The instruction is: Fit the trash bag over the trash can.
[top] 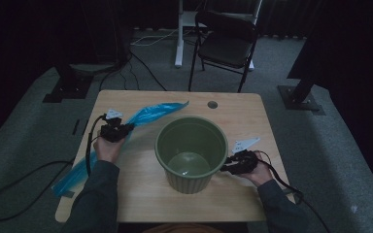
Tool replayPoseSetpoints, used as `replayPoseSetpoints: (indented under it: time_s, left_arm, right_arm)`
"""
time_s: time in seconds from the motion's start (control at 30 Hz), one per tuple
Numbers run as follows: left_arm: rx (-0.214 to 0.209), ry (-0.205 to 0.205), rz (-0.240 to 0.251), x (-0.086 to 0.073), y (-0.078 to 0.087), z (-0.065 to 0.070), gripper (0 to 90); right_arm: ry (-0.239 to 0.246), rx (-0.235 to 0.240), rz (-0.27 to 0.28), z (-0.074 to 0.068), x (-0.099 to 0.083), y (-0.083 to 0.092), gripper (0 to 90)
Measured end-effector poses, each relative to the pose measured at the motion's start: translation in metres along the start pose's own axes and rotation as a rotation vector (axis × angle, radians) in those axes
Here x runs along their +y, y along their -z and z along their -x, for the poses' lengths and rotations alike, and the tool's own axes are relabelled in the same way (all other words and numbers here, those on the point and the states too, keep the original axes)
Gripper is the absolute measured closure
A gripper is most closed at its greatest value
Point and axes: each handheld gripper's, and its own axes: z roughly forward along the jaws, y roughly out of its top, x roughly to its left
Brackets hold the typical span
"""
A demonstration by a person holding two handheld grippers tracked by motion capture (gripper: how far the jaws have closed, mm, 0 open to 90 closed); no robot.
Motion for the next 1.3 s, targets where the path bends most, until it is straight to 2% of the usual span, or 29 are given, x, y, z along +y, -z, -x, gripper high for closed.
replayPoseSetpoints:
  time_s: [0.1,0.13,0.17,0.3,0.5,0.63,0.83,0.93,1.13,1.3]
  left_arm:
    - [-0.006,0.0,0.007,0.001,0.002,0.0,89.5]
    - [-0.02,0.001,0.028,0.004,0.008,0.002,89.5]
    - [-0.021,-0.001,0.032,0.005,0.009,0.002,89.5]
    - [-0.024,-0.004,0.049,0.008,0.015,0.003,89.5]
    - [-0.046,-0.018,0.068,0.013,0.024,0.006,89.5]
    - [-0.066,-0.032,0.081,0.017,0.031,0.011,89.5]
    - [-0.085,-0.031,0.084,0.022,0.035,0.014,89.5]
    - [-0.089,-0.036,0.085,0.024,0.037,0.016,89.5]
    - [-0.098,-0.05,0.092,0.028,0.04,0.018,89.4]
    - [-0.126,-0.073,0.122,0.033,0.048,0.021,89.4]
  right_arm:
    - [0.01,0.007,0.004,-0.002,0.001,0.001,62.2]
    - [0.01,0.007,0.004,-0.002,0.001,0.001,61.4]
    - [0.018,-0.002,0.006,-0.005,0.003,0.0,57.8]
    - [0.022,-0.004,-0.006,-0.006,0.003,-0.001,57.2]
    - [0.034,0.029,-0.018,-0.008,0.002,-0.002,59.8]
    - [0.043,0.071,-0.024,-0.01,0.002,0.0,66.3]
    - [0.058,0.1,-0.04,-0.015,0.001,-0.002,67.9]
    - [0.059,0.116,-0.027,-0.015,0.002,-0.004,67.8]
    - [0.049,0.123,-0.016,-0.013,0.002,-0.006,67.5]
    - [0.046,0.108,-0.012,-0.013,0.003,-0.01,66.6]
